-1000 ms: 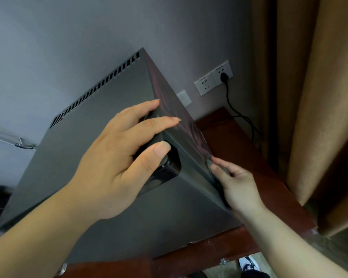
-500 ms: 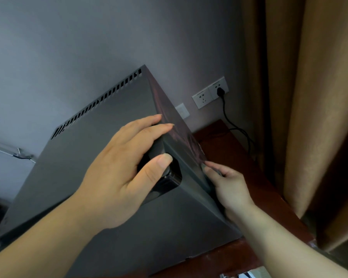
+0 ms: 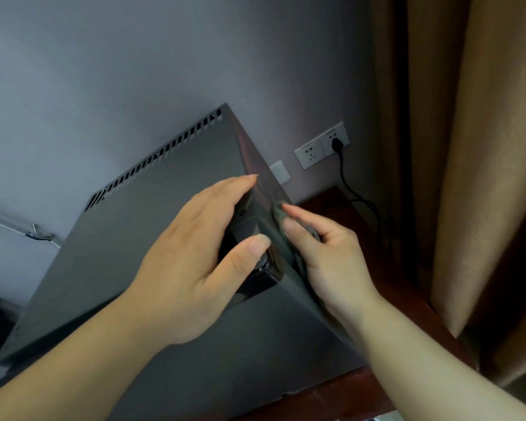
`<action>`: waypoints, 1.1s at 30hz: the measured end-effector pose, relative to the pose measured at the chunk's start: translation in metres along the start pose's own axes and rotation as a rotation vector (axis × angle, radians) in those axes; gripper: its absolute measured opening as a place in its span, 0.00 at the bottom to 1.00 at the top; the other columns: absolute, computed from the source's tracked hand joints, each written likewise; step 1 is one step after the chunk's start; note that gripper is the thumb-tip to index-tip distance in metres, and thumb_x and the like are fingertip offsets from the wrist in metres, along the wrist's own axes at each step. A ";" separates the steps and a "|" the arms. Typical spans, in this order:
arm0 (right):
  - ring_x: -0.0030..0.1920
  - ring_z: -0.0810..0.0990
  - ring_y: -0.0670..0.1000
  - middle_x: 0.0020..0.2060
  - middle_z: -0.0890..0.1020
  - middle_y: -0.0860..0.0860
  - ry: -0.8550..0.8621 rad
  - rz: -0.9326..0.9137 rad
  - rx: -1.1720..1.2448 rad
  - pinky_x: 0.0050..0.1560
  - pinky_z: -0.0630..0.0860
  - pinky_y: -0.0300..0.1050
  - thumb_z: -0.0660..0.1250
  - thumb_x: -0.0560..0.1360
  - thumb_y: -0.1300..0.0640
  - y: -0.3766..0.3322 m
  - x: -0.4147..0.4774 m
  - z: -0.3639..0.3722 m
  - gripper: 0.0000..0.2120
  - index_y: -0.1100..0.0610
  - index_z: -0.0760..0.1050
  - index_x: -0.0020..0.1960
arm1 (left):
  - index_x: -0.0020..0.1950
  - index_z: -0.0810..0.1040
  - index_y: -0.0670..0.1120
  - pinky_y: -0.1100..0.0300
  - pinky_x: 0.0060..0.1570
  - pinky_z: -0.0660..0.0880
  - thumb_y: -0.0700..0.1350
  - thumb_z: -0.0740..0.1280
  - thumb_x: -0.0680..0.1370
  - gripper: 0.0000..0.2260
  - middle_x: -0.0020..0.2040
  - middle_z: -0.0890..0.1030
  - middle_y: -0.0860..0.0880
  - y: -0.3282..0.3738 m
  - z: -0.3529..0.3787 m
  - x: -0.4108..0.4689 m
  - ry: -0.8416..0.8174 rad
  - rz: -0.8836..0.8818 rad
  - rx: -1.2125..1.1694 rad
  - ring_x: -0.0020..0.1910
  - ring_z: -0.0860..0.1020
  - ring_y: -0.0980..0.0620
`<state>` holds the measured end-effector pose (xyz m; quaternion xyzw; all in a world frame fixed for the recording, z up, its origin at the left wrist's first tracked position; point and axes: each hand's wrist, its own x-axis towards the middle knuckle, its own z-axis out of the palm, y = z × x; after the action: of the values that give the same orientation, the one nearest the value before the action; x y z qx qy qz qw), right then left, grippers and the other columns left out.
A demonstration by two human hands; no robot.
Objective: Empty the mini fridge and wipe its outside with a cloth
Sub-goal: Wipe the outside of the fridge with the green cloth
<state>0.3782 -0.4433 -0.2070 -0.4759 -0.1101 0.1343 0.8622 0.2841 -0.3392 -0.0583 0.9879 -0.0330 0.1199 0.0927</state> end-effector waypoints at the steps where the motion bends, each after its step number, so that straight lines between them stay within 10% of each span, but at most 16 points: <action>1: 0.58 0.83 0.44 0.54 0.86 0.45 0.024 0.021 -0.001 0.65 0.77 0.52 0.74 0.76 0.53 -0.001 0.001 0.000 0.11 0.47 0.84 0.57 | 0.78 0.65 0.50 0.49 0.71 0.69 0.61 0.56 0.77 0.30 0.76 0.67 0.58 0.001 0.000 0.000 0.010 0.000 -0.005 0.76 0.64 0.59; 33: 0.58 0.83 0.44 0.54 0.86 0.44 -0.078 -0.065 -0.041 0.63 0.78 0.48 0.71 0.77 0.57 -0.052 0.002 0.024 0.12 0.49 0.84 0.59 | 0.79 0.54 0.56 0.70 0.62 0.64 0.61 0.53 0.76 0.32 0.74 0.59 0.62 -0.005 -0.005 -0.002 0.010 -0.057 -0.132 0.74 0.61 0.65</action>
<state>0.3795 -0.4500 -0.1498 -0.4842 -0.1616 0.1222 0.8512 0.2818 -0.3330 -0.0544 0.9795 -0.0122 0.1197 0.1614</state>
